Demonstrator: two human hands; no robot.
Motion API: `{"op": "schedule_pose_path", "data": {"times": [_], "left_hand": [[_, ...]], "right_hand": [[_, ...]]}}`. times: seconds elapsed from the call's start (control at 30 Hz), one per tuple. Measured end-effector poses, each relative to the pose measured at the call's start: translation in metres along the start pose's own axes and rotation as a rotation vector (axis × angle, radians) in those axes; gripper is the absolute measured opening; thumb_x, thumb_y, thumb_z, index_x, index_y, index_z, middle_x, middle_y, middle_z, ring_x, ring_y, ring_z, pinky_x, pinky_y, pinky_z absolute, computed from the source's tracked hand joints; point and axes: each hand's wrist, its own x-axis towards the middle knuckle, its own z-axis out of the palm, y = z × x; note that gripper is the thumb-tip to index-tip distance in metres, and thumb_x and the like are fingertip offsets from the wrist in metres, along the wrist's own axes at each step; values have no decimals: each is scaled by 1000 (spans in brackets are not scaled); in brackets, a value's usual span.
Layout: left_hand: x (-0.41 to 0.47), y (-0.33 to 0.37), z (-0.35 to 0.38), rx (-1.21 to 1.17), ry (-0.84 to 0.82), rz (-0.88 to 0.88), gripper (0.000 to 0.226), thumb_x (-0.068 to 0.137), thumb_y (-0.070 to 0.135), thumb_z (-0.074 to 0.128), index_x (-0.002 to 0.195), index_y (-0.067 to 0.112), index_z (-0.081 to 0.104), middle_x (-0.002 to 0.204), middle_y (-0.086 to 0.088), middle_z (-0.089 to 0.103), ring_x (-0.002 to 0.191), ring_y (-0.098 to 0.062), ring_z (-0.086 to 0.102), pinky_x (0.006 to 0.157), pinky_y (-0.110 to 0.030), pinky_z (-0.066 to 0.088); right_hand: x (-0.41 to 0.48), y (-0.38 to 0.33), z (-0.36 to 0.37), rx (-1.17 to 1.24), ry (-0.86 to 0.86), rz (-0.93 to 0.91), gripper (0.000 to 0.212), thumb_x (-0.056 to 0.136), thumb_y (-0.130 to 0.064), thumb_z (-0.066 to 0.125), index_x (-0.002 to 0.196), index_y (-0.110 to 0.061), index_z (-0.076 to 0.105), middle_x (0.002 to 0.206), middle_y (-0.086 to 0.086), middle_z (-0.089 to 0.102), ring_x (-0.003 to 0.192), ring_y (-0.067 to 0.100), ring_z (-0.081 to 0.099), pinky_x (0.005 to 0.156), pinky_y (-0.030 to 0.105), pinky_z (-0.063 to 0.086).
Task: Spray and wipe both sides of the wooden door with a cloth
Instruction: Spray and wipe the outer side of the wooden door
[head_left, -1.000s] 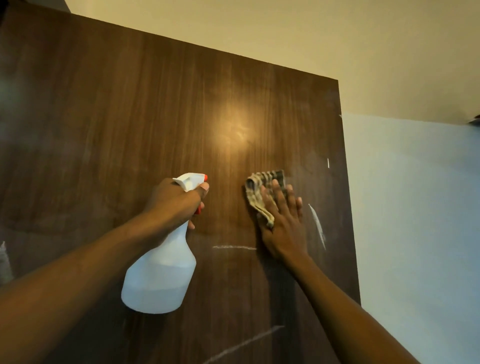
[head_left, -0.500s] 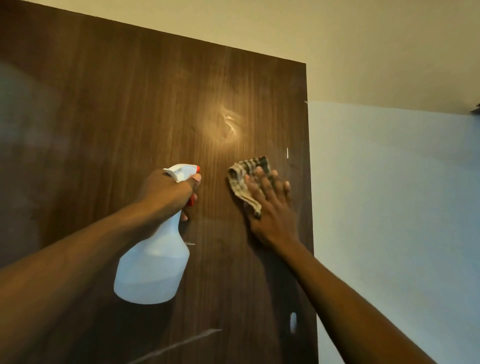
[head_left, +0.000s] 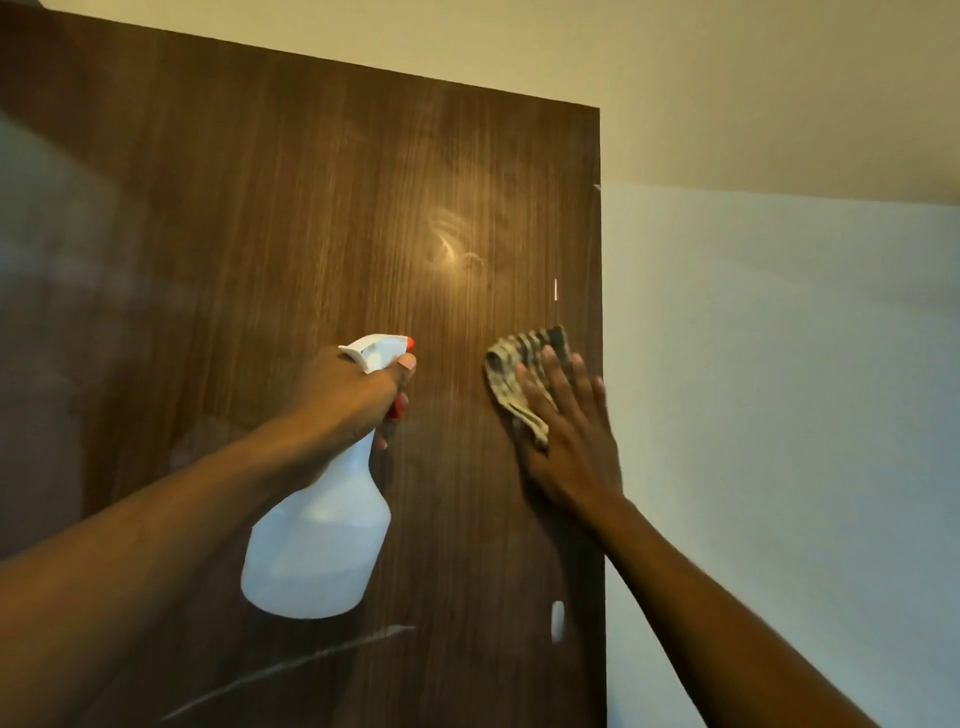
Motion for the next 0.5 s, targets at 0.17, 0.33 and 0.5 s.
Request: {"op": "schedule_pose_path", "data": {"times": [0.17,0.33,0.5], "left_hand": [[-22,-12,8,-4,0,-48,25,90,42,54,86,18,48,75,3,52,66,-14,52,55,-19,42],[-33,-31,23,-61,-39,-45,18,91,38,55,94,20,59,74,0,61,62,-17,59,51,-25,45],[-52,-45,25,-142,-97,-126,36,89,39,55,107,8,60,80,-3,63,67,-20,60,49,-25,47]], "right_hand": [[-9,19,-9,141,29,363,67,98,-61,22,153,-39,-11,167,-1,-2,154,22,-7,124,54,6],[-9,-25,1,110,-69,197,71,99,-57,24,158,-31,-6,167,3,-11,153,26,-16,124,53,-2],[-111,-12,13,-1,-45,15,67,99,-44,42,158,-22,21,168,4,3,154,30,0,123,52,7]]}}
